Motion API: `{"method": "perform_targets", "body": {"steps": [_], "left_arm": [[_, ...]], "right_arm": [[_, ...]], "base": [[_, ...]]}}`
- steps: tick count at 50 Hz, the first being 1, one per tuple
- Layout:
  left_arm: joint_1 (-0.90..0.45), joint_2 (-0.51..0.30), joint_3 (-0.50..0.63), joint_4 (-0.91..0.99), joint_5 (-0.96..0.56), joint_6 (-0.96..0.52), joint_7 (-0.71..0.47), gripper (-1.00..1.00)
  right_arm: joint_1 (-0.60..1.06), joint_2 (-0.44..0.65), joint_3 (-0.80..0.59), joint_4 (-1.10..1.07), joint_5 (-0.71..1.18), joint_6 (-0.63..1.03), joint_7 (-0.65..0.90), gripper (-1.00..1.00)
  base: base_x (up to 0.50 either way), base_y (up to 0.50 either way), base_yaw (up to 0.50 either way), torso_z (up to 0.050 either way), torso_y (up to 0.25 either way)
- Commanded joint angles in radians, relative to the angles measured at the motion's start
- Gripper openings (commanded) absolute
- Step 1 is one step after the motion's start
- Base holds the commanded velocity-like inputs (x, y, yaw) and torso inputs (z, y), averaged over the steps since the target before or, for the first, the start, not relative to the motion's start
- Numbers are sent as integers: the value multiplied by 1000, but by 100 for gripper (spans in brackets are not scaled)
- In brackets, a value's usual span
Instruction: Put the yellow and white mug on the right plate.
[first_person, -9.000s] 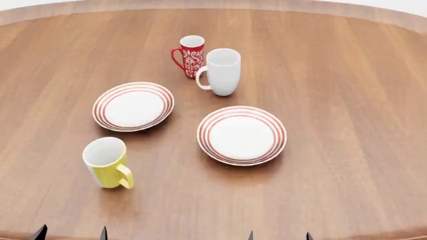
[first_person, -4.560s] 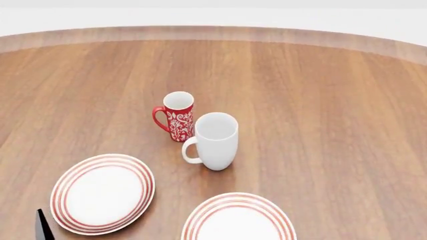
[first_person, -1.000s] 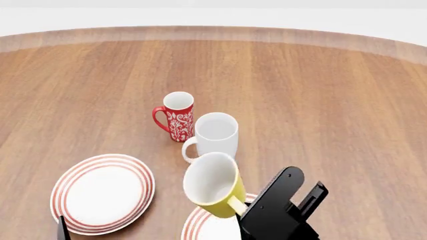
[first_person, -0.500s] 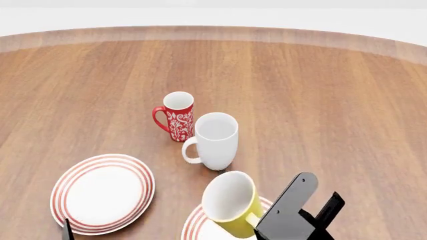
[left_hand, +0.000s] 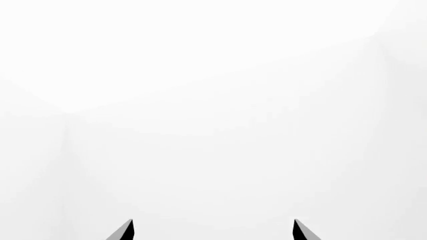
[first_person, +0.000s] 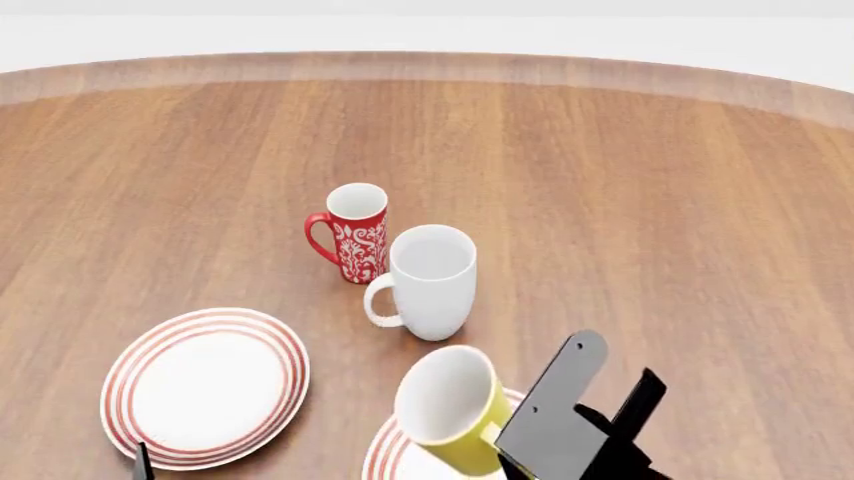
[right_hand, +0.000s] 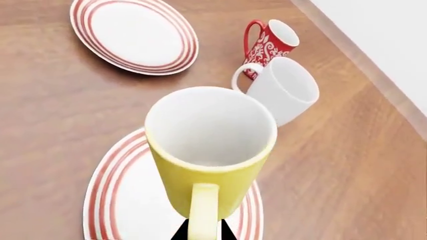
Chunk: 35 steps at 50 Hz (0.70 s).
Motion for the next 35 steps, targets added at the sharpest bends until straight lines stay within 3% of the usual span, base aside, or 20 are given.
{"method": "perform_targets", "body": {"steps": [1, 35], "left_arm": [[4, 16, -21, 10, 15, 2, 22, 100], [-12, 8, -14, 1, 0, -14, 8, 100]], "right_arm": [[24, -61, 13, 82, -58, -31, -49, -100], [43, -148, -1, 197, -54, -46, -81, -100]], "base": [[0, 0, 0, 0, 0], [0, 0, 0, 0, 0]]}}
